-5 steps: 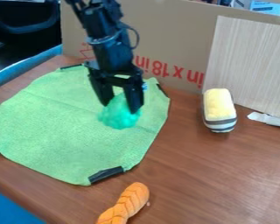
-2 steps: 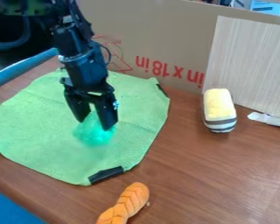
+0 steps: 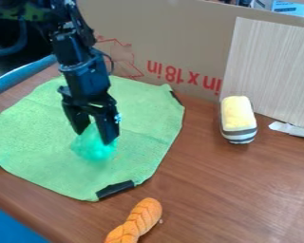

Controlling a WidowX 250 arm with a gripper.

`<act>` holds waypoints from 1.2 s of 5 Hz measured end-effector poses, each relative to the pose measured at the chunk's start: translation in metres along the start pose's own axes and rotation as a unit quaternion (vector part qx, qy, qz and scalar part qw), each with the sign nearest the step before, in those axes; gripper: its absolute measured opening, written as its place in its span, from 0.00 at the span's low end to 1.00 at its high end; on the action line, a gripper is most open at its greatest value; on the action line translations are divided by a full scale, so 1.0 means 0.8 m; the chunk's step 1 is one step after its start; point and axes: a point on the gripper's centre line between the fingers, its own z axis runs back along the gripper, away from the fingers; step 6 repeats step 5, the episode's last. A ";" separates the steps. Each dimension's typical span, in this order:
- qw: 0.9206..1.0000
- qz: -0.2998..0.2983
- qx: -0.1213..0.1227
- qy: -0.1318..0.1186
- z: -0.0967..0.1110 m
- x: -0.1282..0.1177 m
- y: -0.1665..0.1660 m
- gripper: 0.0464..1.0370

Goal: Move the cloth from left to right

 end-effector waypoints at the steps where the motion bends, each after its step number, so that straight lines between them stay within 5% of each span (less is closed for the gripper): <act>1: 1.000 0.003 0.000 0.003 0.000 -0.002 0.001 0.96; 4: 1.000 0.008 -0.028 -0.001 0.020 -0.008 -0.001 0.96; 5: 1.000 0.001 -0.020 -0.022 0.051 -0.001 -0.004 0.96; 6: 1.000 0.001 -0.020 -0.022 0.051 -0.001 -0.004 0.96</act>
